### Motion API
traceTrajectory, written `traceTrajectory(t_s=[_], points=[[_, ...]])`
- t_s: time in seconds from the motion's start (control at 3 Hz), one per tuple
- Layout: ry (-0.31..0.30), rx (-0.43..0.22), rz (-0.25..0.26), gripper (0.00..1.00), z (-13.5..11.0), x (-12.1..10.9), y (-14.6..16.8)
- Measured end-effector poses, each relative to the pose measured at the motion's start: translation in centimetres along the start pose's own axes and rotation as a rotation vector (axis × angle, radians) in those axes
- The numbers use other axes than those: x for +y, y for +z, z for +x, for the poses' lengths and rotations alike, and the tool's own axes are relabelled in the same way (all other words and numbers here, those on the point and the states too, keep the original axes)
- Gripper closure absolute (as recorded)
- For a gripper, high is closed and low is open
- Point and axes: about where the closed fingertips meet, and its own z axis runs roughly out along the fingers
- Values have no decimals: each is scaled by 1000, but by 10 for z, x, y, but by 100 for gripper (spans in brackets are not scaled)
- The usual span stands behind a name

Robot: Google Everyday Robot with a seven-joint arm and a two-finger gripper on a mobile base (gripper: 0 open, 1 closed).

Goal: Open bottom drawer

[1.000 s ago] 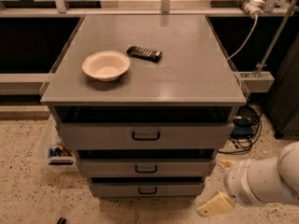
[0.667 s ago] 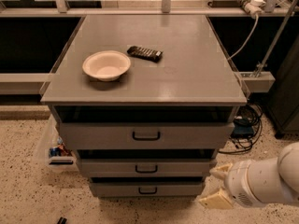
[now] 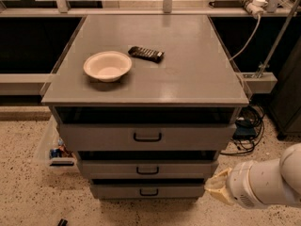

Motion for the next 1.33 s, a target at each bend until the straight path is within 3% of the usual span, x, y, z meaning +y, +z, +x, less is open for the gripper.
traceTrajectory(t_s=[0.33, 0.67, 1.0, 1.33], points=[[22, -26, 36, 100, 5, 2, 2], [56, -60, 49, 100, 19, 10, 20], [117, -121, 24, 100, 46, 21, 84], [219, -217, 80, 100, 61, -6, 129]])
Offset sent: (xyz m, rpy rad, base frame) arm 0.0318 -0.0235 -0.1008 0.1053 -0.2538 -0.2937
